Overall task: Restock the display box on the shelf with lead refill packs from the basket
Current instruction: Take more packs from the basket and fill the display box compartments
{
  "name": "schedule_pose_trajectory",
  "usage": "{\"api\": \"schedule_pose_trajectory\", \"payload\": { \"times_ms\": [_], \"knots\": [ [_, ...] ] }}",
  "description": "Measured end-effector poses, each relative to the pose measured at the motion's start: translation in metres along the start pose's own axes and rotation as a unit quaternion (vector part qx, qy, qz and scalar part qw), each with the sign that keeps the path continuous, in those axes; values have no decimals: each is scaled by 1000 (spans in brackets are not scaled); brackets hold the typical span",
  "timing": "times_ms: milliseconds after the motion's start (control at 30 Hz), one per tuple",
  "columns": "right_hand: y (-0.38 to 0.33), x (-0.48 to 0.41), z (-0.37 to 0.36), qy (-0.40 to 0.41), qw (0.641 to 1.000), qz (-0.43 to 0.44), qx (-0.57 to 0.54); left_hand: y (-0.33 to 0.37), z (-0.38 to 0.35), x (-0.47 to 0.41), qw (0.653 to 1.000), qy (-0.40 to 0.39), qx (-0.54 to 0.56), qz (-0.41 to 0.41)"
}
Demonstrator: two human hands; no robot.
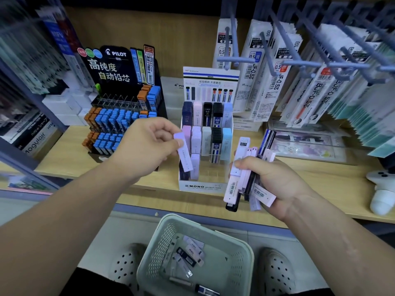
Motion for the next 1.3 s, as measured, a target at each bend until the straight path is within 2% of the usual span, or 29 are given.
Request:
{"api": "schedule_pose_trajectory", "payload": {
  "times_ms": [200,400,533,733,1000,1100,1200,1300],
  "knots": [
    [3,-1,0,-11,1000,-7,-10,-3,-2,3,999,-18,-29,-17],
    [2,1,3,5,1000,-6,2,9,-3,-5,998,23,58,-32],
    [1,3,6,11,1000,-8,4,15,-13,-10,997,-7,67,-34],
    [-3,6,19,6,1000,-8,-13,5,-34,-9,986,-42,-142,-75],
    [-1,10,28,11,1000,-6,1,-1,-49,-14,963,-49,-241,-109],
    [-2,12,28,10,1000,-6,2,-5,-53,-15,940,-33,-306,-150],
    [-1,12,28,4,1000,-10,-10,-10,-60,-15,900,-12,-391,-193],
    [0,13,29,1,1000,-12,-5,-11,-67,-12,874,-1,-442,-201]
  ]
}}
Point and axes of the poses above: each hand's wrist, its own x-axis away from the middle knuckle, its own z-axis out of the back of the hand, y = z × x, the point moved 2 cm from there along -x, towards the middle knuckle, and after that the axes turned 2 degrees about -y, right-handed, at the moved point
